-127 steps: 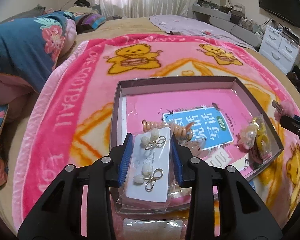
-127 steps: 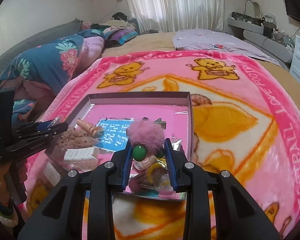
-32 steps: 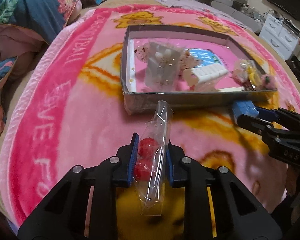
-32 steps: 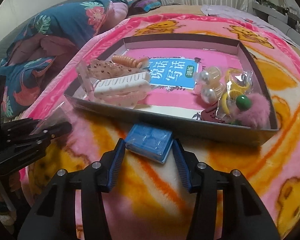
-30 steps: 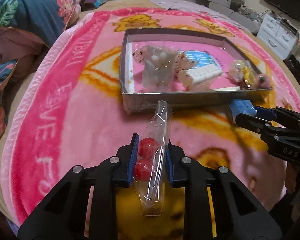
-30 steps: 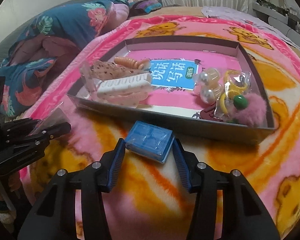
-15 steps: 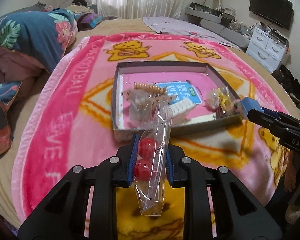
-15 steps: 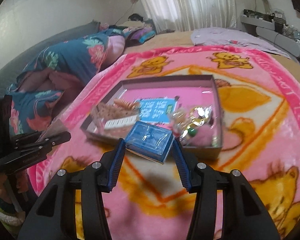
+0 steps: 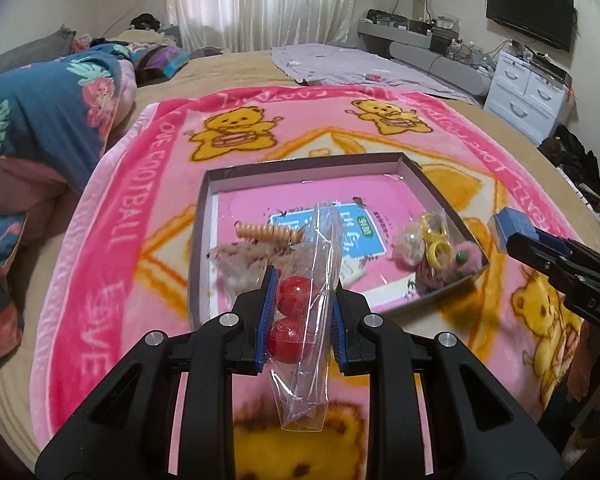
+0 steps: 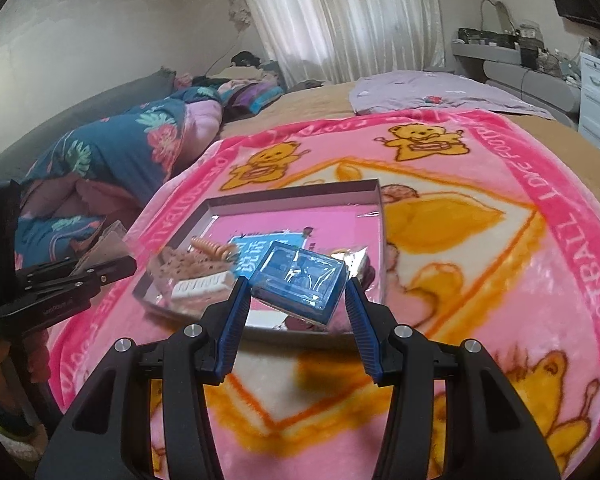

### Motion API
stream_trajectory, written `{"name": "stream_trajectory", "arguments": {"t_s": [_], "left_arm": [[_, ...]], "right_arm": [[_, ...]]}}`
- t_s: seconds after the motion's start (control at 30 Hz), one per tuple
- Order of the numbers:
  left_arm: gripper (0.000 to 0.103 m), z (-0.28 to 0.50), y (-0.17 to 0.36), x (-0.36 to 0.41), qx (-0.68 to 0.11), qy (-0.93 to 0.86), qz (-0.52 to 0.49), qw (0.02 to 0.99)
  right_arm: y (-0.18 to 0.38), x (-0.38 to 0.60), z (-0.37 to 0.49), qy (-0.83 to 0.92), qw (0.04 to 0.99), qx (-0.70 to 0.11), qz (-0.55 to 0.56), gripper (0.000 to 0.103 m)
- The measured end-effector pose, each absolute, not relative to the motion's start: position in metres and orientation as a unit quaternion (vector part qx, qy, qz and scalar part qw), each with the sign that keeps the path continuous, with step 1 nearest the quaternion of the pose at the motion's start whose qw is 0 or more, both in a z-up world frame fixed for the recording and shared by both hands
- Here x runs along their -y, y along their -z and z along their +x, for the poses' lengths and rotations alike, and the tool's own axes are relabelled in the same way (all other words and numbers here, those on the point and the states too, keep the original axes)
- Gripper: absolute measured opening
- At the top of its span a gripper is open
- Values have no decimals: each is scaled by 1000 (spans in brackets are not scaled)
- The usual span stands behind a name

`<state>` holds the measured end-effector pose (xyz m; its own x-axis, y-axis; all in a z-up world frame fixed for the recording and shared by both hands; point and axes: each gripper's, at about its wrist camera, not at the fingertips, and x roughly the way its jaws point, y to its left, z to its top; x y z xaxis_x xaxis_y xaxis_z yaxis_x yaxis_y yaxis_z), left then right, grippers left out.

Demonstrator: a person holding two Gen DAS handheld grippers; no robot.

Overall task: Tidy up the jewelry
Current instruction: 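Drop the red bead bag in the box while the right tool carries the blue box, then drop the white packet in the box while the right tool releases the blue box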

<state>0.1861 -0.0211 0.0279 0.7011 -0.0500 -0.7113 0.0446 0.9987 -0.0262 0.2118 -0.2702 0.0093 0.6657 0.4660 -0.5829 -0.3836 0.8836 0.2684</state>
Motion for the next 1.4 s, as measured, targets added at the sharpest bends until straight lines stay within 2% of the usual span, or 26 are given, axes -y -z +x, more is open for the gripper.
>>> {"name": "stream_trajectory", "arguments": {"t_s": [0.63,0.67,0.8,0.93,1.03,1.3,1.4], "left_arm": [[17,238,10,10,-414,10,-10,910],[18,239,10,8,-414,8,-11,910],[35,244,9,1,-411,4,-19,911],[36,255,6,0,-414,12,-23,910],[43,260,6,3,-413,14,-17,910],[53,263,12,3,-420,9,-23,907],[53,261,12,3,-420,8,-23,907]], "right_arm": [[20,218,237,-248,896,-368,-8,48],[24,214,237,-252,894,-371,-11,48],[30,199,236,-260,890,-375,-25,48],[34,191,234,-265,887,-378,-33,48],[37,186,235,-264,885,-382,-38,48],[46,176,238,-266,881,-390,-42,48],[49,172,237,-268,879,-390,-51,48]]}}
